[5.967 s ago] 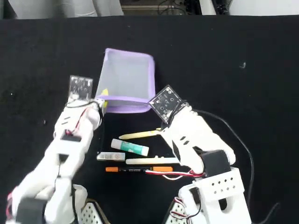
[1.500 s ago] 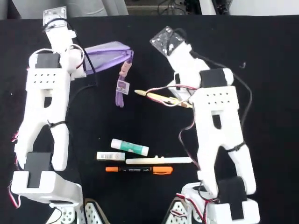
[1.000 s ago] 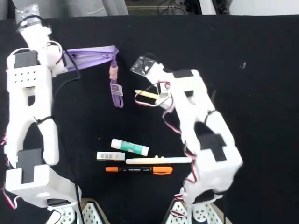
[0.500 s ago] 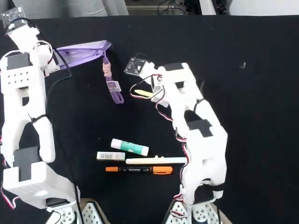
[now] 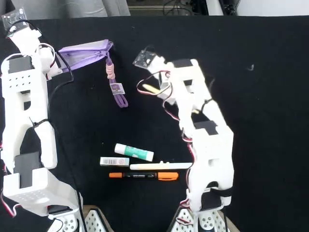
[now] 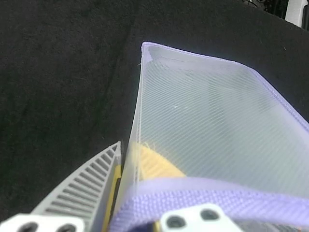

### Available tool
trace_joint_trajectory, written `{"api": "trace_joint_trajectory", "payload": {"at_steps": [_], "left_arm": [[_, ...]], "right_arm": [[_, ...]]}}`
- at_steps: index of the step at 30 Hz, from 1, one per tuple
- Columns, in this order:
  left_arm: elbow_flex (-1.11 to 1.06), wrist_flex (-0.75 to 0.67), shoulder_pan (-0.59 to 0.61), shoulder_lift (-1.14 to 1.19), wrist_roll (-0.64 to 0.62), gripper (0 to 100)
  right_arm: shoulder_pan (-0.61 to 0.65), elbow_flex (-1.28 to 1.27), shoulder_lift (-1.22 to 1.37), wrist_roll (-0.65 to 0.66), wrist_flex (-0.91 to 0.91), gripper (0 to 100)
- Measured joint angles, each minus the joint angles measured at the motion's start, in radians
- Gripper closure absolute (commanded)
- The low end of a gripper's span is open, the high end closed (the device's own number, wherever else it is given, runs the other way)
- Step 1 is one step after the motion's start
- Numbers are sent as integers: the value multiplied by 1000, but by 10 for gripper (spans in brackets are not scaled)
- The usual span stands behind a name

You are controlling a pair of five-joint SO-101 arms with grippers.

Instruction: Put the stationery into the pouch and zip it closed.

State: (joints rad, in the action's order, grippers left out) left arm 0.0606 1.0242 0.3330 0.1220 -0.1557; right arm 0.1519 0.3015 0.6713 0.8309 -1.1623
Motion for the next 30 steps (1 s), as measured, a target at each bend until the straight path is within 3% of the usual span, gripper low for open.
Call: {"api": "trace_joint_trajectory", "payload": {"at_steps": [16,21,30], "left_arm": [[-23,3,-38,0,2,971],[18,104,-78,-9,3,971],[-12,230,-175,-126,3,971]], "right_arm": [[-12,46,-482,-390,-212,987],[20,3,-681,-462,-221,987],[104,-439,-1111,-512,43,987]]}}
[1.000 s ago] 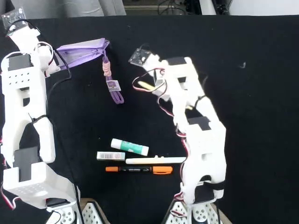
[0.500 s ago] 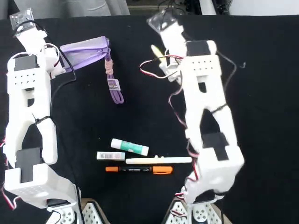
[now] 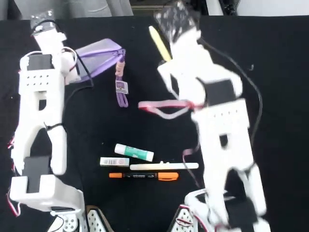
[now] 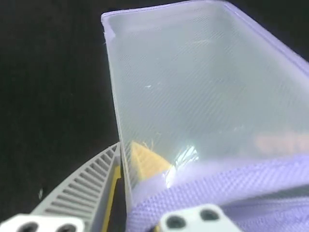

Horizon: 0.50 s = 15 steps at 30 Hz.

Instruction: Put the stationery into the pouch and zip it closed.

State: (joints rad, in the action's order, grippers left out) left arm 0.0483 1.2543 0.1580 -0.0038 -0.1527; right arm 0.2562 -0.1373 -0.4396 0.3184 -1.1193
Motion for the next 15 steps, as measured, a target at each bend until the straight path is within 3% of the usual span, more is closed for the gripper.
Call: {"api": "trace_joint_trajectory", "payload": {"at_steps": [6,15], "left_arm": [[-41,103,-94,-129,-3,971],[-46,186,-203,-244,-11,971]], "right_arm": [[14,-313,-313,-2,224,987],[75,-532,-631,-3,354,987]]}}
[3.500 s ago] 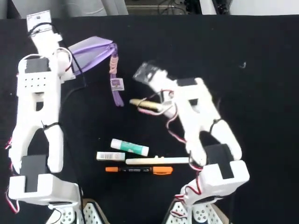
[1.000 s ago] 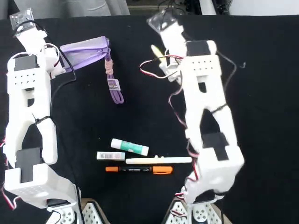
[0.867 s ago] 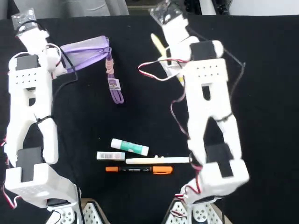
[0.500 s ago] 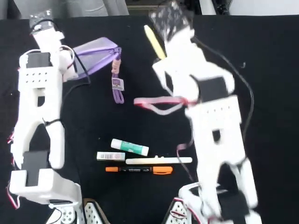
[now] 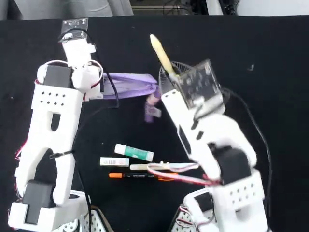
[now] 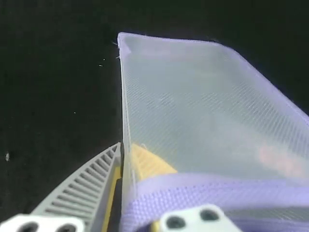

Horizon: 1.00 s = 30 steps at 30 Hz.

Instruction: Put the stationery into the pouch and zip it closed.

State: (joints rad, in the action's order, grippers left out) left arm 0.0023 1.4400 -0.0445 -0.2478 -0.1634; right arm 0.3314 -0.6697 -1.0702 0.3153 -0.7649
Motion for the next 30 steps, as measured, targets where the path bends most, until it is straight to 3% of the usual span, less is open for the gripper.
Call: {"api": "trace_joint_trajectory", "payload": {"at_steps": [9,15,24,30], "left_arm": [[49,94,-3,-6,0,971],[137,160,-3,-6,9,971],[158,186,-3,-6,31,971],[158,195,-3,-2,31,971]], "right_arm": [[52,-170,-328,-3,58,987],[101,-336,-545,-104,175,987],[192,-589,-700,-144,396,987],[198,-660,-729,-244,509,988]]}}
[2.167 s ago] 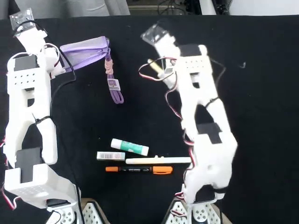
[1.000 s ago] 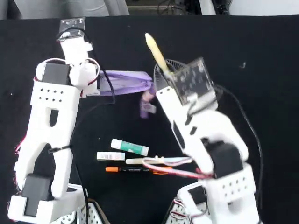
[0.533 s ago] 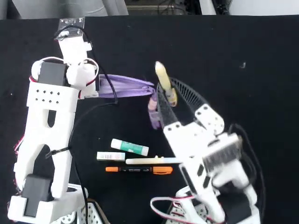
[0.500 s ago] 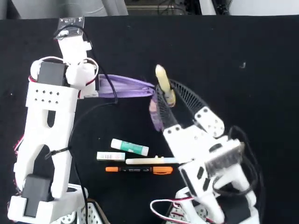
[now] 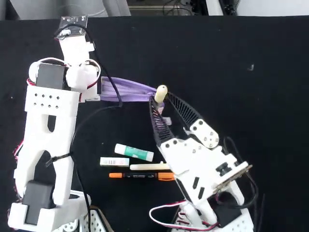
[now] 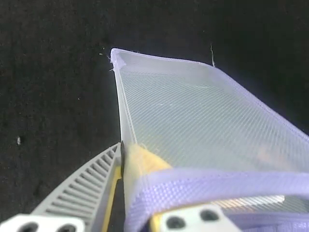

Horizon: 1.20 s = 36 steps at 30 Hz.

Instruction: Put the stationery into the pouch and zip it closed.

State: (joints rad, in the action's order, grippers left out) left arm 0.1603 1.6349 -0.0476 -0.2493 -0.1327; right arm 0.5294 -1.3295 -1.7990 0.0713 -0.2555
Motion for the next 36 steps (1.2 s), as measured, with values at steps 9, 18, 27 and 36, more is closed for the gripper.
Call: {"api": "trace_joint_trajectory", "payload": {"at_steps": [9,18,27,36], "left_arm": [[6,0,3,75,2,971],[6,-21,3,83,0,971],[6,-25,3,84,2,971],[6,-18,3,84,2,971]], "right_arm": [[3,-86,0,-46,221,988],[80,-100,8,-44,290,988],[180,-296,48,170,539,988],[190,-269,147,341,632,988]]}}
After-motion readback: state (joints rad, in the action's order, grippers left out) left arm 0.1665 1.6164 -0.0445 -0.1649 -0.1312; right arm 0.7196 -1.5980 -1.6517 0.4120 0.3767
